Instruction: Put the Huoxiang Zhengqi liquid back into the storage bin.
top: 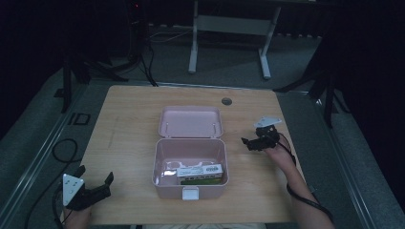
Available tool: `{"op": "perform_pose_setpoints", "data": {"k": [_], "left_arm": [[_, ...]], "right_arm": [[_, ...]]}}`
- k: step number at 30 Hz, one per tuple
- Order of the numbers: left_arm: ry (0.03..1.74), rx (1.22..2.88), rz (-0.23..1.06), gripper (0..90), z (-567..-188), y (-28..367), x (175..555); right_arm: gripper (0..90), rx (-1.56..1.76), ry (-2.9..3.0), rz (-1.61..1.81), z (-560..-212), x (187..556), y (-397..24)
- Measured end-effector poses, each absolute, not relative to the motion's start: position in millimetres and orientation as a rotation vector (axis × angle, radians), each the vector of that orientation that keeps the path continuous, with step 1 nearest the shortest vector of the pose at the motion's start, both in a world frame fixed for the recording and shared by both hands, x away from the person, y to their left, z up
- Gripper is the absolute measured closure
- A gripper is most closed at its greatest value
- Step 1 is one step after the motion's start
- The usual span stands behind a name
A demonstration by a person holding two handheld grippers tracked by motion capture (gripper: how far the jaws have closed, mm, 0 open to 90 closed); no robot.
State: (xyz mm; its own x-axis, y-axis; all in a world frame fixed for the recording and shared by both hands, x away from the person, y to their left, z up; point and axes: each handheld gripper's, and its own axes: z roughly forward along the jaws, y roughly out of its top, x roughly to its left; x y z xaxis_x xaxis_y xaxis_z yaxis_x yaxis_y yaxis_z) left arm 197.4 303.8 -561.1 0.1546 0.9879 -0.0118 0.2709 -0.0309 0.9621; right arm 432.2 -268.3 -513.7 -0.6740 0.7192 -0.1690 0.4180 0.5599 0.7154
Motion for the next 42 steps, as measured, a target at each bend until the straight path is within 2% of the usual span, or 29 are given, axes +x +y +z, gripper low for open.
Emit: {"op": "perform_pose_setpoints", "data": {"k": [17,42], "left_arm": [[1.282,1.486,0.954,0.3,-561,304,198],[1.276,1.471,0.952,0.3,-561,305,196]], "right_arm": [[12.2,1.187,2.135,0.992,-542,413,-319],[11.5,1.453,1.887,1.081,-541,407,-360]]}}
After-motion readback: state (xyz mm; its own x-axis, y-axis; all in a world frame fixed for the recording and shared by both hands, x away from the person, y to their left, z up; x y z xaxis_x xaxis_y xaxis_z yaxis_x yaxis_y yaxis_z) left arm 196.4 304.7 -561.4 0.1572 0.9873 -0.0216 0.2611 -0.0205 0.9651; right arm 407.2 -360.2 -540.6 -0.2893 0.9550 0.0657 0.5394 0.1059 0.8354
